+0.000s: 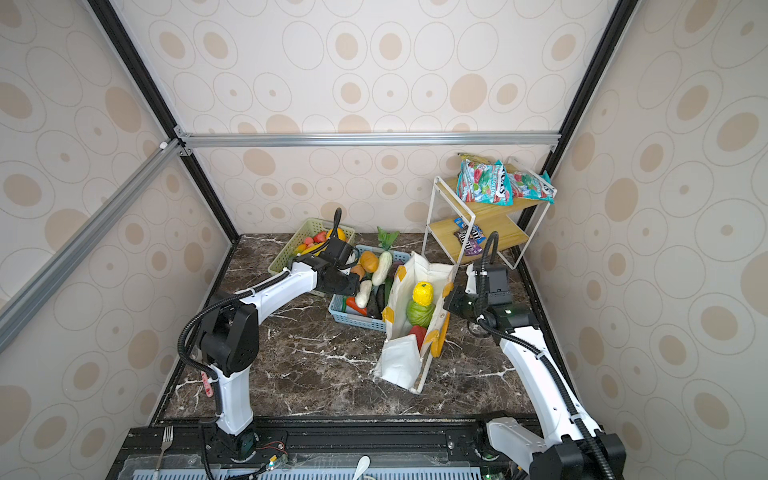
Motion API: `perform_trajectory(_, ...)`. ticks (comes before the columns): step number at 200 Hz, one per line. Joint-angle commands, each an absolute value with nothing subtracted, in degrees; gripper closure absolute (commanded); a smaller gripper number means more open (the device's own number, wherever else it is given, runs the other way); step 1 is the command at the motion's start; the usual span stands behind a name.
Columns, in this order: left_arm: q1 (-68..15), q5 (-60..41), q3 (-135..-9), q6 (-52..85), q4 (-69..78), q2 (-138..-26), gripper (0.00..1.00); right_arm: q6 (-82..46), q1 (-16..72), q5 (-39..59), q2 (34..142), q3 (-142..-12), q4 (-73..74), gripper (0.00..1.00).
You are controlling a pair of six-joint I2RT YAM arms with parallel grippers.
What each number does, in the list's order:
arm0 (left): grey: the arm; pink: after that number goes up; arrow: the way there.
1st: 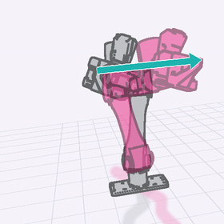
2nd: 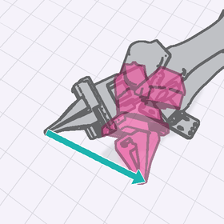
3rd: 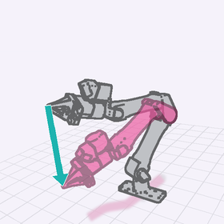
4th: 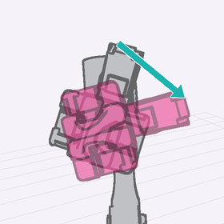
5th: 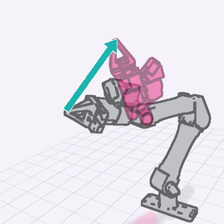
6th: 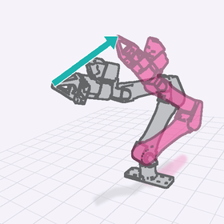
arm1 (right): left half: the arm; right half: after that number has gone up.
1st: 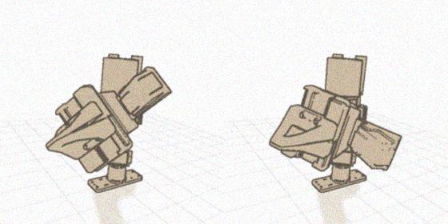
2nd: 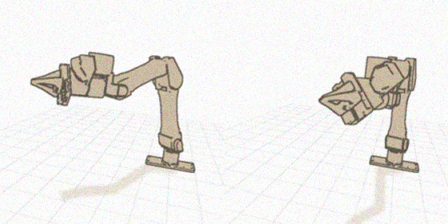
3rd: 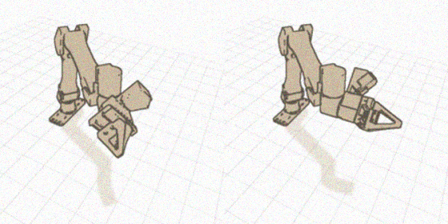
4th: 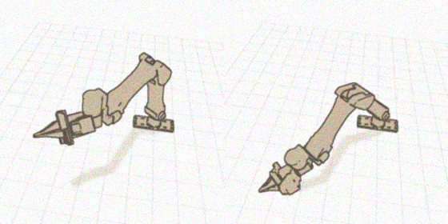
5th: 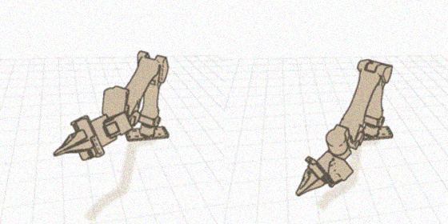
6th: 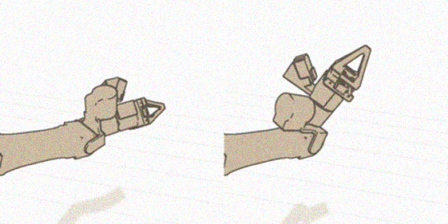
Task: Place the food into the grocery bag and tie it
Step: 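Lower the left gripper onto the dark eggplant in the blue basket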
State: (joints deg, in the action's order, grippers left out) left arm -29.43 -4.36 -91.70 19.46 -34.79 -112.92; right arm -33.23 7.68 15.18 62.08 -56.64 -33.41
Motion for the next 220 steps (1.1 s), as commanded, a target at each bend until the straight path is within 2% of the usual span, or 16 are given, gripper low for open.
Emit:
perform_trajectory(1,-29.79,-0.48,-93.29,6.94,-35.69,-113.14,0.48,-33.64,7.57,15.21,60.97,-55.87,-34.14,1.00)
perform_trajectory(23,-29.59,1.94,-89.94,-3.24,-32.66,-111.18,0.50,-33.41,7.56,15.12,60.81,-55.84,-34.62,1.00)
perform_trajectory(58,-29.16,0.31,-90.68,-2.00,-31.47,-110.20,0.51,-33.31,7.59,15.61,61.19,-56.53,-34.92,1.00)
perform_trajectory(128,-35.01,-4.62,-92.37,8.49,-31.76,-107.05,0.54,-33.00,7.56,15.28,61.13,-56.95,-35.79,1.00)
perform_trajectory(167,-37.78,-5.11,-91.31,24.74,-34.20,-106.75,0.60,-33.05,7.56,15.30,61.20,-57.17,-35.85,1.00)
perform_trajectory(200,-39.35,-7.38,-88.17,33.39,-32.64,-105.75,0.60,-33.10,7.56,15.47,61.41,-57.63,-35.88,1.00)
perform_trajectory(220,-39.32,-7.68,-87.24,35.77,-31.72,-106.37,0.55,-33.21,7.57,15.51,61.35,-57.71,-36.01,1.00)
